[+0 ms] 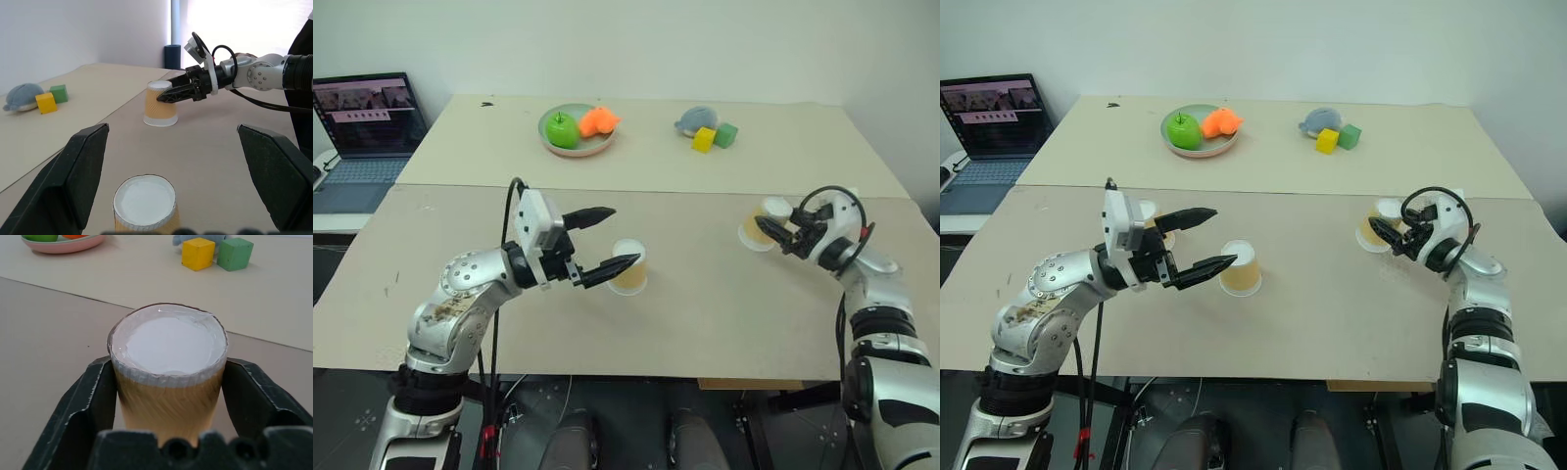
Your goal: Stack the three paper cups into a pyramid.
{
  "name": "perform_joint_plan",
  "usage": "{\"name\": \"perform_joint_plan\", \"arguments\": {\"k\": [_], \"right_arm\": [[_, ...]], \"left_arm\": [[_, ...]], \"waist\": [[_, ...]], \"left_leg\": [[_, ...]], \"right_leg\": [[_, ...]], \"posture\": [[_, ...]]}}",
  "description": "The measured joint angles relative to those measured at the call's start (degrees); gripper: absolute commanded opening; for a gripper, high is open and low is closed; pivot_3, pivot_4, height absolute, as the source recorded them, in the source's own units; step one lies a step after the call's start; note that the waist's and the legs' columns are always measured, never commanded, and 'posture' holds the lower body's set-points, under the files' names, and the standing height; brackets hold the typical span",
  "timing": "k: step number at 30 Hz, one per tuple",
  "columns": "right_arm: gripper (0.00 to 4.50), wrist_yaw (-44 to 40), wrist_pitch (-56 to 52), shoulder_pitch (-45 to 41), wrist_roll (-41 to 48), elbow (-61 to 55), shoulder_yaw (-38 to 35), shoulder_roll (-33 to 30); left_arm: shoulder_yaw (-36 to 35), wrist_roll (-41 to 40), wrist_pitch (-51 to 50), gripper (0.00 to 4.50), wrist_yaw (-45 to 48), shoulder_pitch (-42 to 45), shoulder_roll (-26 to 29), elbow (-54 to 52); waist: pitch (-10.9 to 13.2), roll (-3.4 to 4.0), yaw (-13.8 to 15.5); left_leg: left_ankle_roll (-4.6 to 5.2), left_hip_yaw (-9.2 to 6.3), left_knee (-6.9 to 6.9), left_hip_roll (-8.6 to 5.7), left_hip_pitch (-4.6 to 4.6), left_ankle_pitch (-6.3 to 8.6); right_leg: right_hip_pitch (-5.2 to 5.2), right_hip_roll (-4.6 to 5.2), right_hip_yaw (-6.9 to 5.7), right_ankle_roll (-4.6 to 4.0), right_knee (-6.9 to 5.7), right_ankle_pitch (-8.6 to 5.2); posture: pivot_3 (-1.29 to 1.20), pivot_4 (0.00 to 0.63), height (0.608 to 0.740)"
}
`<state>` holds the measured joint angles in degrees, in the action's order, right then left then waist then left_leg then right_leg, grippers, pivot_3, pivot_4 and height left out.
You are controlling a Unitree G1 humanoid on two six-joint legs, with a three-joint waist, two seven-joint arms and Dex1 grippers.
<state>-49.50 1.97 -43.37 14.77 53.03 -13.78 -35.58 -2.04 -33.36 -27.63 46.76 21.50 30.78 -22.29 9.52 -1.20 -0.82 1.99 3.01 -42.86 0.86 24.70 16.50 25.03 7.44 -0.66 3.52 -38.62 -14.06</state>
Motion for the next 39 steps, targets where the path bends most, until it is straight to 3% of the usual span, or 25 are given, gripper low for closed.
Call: {"name": "perform_joint_plan", "arguments": {"k": [1, 8, 13, 15, 18, 25, 39], "right_arm": [[2.33, 0.0, 0.0, 0.0, 0.0, 0.0, -0.1, 0.0], [2.33, -1.0, -0.4, 0.0, 0.3, -4.4, -0.3, 0.2], [2.33, -8.4, -10.6, 0.6, 7.1, -18.1, 0.5, 0.9], [2.33, -17.4, -22.0, 3.6, 12.5, -31.7, 6.0, -0.3], [2.33, -21.0, -26.4, 5.2, 12.7, -36.4, 11.1, -0.5], [2.33, -24.3, -23.0, 6.5, 7.9, -37.9, 17.8, -0.3], [2.33, -25.3, -18.8, 6.5, 5.6, -36.5, 19.9, 4.0]], "left_arm": [[-0.8, -0.3, -0.3, 4.50, -0.4, -0.6, 0.6, -0.3], [-9.4, -0.5, -0.2, 4.50, -1.2, -10.7, 5.3, -0.7], [-12.5, -0.5, -0.1, 4.50, -1.2, -16.2, 6.1, -1.1], [-12.6, -0.5, -0.1, 4.50, -1.4, -18.3, 5.9, -2.0], [-12.5, -0.5, -0.1, 4.50, -2.4, -18.1, 5.4, -3.0], [-11.1, -0.9, -0.1, 4.50, -3.5, -17.6, 4.7, -4.9], [-10.5, -2.7, -0.2, 4.50, -5.0, -15.6, 4.8, -5.0]], "waist": [[0.0, 0.00, 0.0], [0.0, 0.04, -0.6], [0.0, 0.06, -0.3], [0.0, 0.06, 0.3], [0.0, 0.06, 0.5], [0.0, 0.05, 0.2], [0.0, 0.05, 0.2]], "left_leg": [[0.00, 0.00, 0.00, 0.00, 0.00, 0.00], [-0.01, 0.03, 0.02, 0.05, 0.02, -0.01], [-0.01, -0.03, 0.01, 0.12, 0.00, -0.01], [0.00, -0.10, 0.00, 0.11, 0.00, 0.01], [0.01, -0.10, -0.02, 0.06, 0.00, 0.01], [0.00, -0.09, 0.00, 0.00, 0.00, 0.01], [0.00, -0.09, 0.00, 0.00, -0.01, 0.00]], "right_leg": [[0.00, 0.00, 0.00, 0.00, -0.01, 0.00], [0.13, 0.00, 0.06, -0.02, -0.09, -0.02], [0.10, 0.00, 0.01, -0.02, -0.14, -0.01], [0.03, 0.01, -0.06, -0.03, -0.10, -0.02], [-0.01, 0.07, -0.06, -0.03, -0.04, -0.01], [0.04, 0.06, -0.07, -0.03, -0.06, -0.01], [0.03, 0.05, -0.07, -0.03, -0.07, -0.01]], "posture": [[0.00, 0.150, 0.678], [0.00, 0.150, 0.678], [0.00, 0.150, 0.678], [0.00, 0.150, 0.678], [0.00, 0.150, 0.678], [0.00, 0.150, 0.678], [0.00, 0.150, 0.678]]}}
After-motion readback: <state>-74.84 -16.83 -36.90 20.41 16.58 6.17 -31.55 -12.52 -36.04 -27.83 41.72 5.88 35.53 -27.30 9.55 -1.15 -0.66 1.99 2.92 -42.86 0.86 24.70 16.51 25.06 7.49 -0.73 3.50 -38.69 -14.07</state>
